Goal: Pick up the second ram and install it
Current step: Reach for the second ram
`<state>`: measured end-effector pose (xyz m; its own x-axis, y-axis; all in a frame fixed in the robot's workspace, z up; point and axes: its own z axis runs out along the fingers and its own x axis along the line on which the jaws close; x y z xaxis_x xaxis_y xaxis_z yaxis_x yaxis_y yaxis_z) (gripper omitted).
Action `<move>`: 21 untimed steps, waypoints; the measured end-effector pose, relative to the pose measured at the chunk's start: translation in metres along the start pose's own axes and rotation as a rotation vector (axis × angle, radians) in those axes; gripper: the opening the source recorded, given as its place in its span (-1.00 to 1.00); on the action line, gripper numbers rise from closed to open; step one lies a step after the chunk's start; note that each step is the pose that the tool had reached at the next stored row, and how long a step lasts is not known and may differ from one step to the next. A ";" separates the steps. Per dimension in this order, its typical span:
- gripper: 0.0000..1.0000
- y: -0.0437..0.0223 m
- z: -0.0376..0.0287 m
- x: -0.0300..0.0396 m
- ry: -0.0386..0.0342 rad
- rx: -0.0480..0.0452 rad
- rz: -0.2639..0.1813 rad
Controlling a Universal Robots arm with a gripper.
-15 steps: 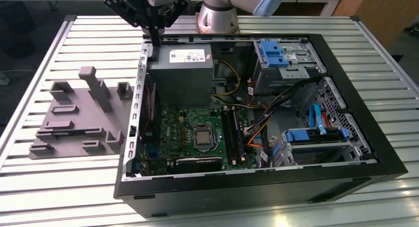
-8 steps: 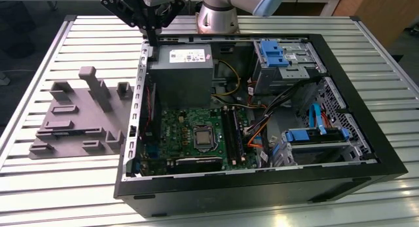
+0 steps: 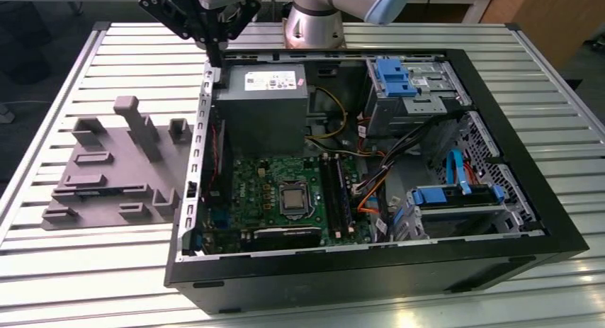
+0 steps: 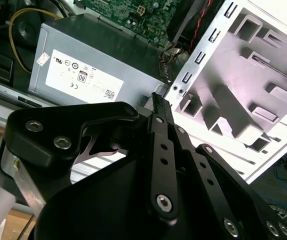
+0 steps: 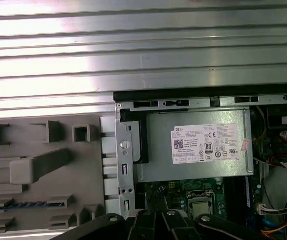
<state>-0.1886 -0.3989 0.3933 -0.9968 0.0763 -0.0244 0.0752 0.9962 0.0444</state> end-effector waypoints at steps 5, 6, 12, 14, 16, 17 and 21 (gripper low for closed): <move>-0.79 -0.0003 -0.0001 0.0036 0.0000 0.0000 0.000; -0.79 -0.0003 -0.0001 0.0043 0.0000 0.0000 0.000; -0.79 -0.0006 -0.0002 0.0083 0.0000 0.0000 0.000; -0.79 -0.0007 -0.0003 0.0095 0.0000 0.0000 0.000; -0.79 -0.0008 -0.0003 0.0107 0.0000 0.0000 0.000; -0.79 -0.0009 -0.0003 0.0112 -0.0001 0.0000 0.000; -0.79 -0.0010 -0.0004 0.0137 0.0000 0.0000 0.000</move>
<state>-0.2023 -0.3989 0.3933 -0.9968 0.0762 -0.0244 0.0751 0.9962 0.0443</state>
